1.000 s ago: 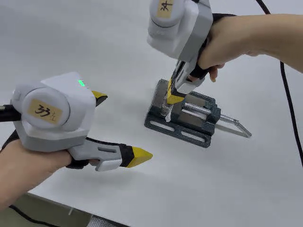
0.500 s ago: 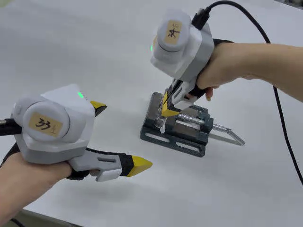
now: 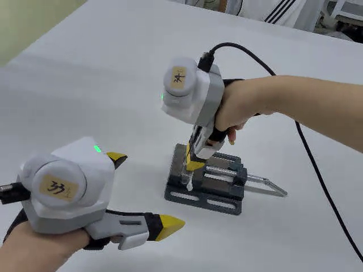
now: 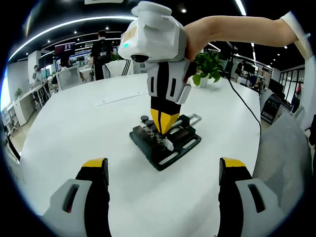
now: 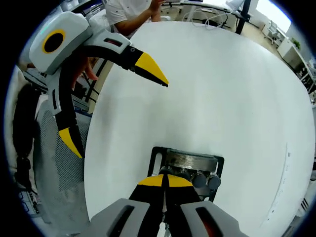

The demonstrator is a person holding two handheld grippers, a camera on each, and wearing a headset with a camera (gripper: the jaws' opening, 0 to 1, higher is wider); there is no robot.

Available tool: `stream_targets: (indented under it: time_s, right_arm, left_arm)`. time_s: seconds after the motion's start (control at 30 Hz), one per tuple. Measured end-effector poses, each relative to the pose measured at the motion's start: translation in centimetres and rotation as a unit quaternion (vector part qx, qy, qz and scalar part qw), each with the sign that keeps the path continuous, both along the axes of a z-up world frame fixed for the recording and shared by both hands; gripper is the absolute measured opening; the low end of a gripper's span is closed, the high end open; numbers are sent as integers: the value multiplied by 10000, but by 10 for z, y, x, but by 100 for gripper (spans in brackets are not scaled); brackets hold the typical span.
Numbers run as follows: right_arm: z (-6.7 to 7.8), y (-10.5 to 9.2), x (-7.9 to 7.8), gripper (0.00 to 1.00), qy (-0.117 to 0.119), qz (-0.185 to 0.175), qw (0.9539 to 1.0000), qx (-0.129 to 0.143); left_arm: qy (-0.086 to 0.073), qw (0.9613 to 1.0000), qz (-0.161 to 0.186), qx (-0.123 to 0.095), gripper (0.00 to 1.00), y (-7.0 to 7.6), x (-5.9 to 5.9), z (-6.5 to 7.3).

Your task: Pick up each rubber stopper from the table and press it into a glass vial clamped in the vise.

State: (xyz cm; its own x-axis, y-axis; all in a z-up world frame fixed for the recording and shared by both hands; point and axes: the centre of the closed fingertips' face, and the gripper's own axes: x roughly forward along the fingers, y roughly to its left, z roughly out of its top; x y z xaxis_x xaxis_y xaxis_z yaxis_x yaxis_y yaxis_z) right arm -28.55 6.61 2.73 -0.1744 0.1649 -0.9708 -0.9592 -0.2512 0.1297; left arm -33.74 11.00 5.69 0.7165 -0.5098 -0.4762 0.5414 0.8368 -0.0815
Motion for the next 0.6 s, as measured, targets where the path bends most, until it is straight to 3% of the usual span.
stream_targets:
  time_s: [0.13, 0.3, 0.4, 0.5, 0.6]
  right_arm:
    - [1, 0, 0, 0, -63, -153, 9992, 376]
    - [3, -5, -3, 0, -126, -310, 9980, 539]
    - [15, -8, 2, 9, -355, -303, 9955, 828]
    - [32, -16, -7, 16, -224, -701, 9885, 1319]
    - [41, -33, -7, 23, -303, -1024, 9806, 1646]
  left_arm:
    - [20, 10000, 8, 27, 92, 1, -4, -1]
    - [7, 10000, -22, 82, 92, 0, -8, 1]
    - [-35, 9999, -35, 112, 92, 0, -9, 4]
    - [-61, 9999, -37, 115, 92, 0, -9, 5]
    - [-73, 10000, -40, 53, 92, -1, -9, 7]
